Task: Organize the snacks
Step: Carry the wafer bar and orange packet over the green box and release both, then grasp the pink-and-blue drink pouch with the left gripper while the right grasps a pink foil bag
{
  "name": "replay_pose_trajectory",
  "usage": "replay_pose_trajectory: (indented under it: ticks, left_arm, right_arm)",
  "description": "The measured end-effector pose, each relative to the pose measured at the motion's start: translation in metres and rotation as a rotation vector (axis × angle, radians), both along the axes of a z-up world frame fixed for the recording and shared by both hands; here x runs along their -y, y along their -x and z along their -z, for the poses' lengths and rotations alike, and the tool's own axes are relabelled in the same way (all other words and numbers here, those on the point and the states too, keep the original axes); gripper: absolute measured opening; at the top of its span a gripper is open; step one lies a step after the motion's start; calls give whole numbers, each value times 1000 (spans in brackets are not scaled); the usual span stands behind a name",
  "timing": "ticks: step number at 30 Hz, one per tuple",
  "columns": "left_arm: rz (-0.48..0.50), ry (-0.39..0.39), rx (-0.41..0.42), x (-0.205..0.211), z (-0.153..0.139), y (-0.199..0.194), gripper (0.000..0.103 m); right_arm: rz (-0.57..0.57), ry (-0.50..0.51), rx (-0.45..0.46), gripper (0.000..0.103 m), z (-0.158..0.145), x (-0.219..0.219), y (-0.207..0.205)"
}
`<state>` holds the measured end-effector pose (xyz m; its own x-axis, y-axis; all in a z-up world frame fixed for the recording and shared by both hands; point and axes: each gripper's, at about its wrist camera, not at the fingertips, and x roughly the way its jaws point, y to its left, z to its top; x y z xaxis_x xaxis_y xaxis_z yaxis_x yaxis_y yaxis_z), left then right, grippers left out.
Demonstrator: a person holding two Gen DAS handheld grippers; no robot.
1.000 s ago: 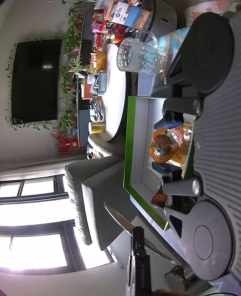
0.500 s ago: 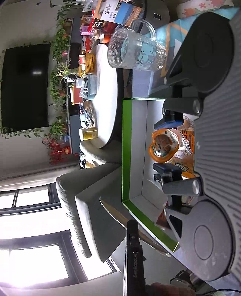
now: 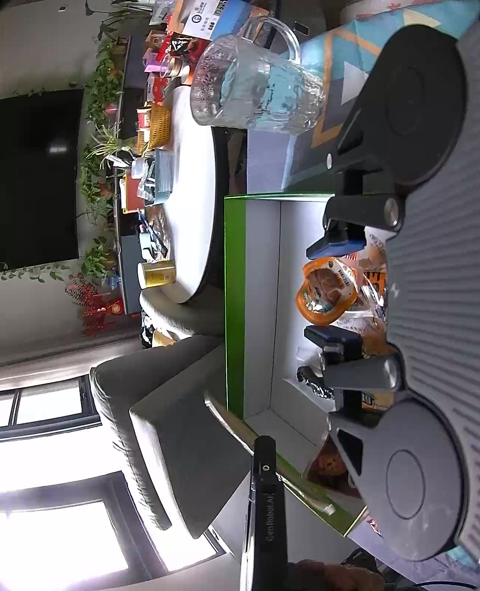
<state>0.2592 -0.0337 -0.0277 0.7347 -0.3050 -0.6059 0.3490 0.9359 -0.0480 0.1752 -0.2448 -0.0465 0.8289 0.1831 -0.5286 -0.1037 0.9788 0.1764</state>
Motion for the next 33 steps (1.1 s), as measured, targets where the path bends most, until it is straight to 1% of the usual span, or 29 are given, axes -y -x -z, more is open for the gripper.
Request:
replay_pose_trajectory:
  ticks: [5,9,13,15,19,22,24,28,33]
  left_arm:
    - [-16,-10,-15,-2,2,-3,20]
    - [-30,-17,-10,-6,-2,4,31]
    - [-48,-32,21,-14,-9,22,33]
    - [-58,-28,29,-20,-12,33,37]
    - [-81,-8,29,-33,-17,55,38]
    - [-101,7,18,-43,-16,71,43]
    - [-128,21,7,-51,-13,83,48]
    - [-156,56,-60,-65,0,103,49]
    - [-169,60,-134,-70,19,120,52]
  right_arm:
    - [8,-1,-5,37,2,-1,-2]
    - [9,1,-10,37,1,-1,-2]
    - [21,-6,1,37,0,1,2]
    - [23,-10,5,37,-2,2,4]
    - [27,-15,23,37,-6,3,13]
    - [23,-18,35,37,-9,4,21]
    - [22,-18,41,37,-11,5,26]
    - [11,-30,46,37,-14,7,42]
    - [-18,-27,52,37,-15,2,64]
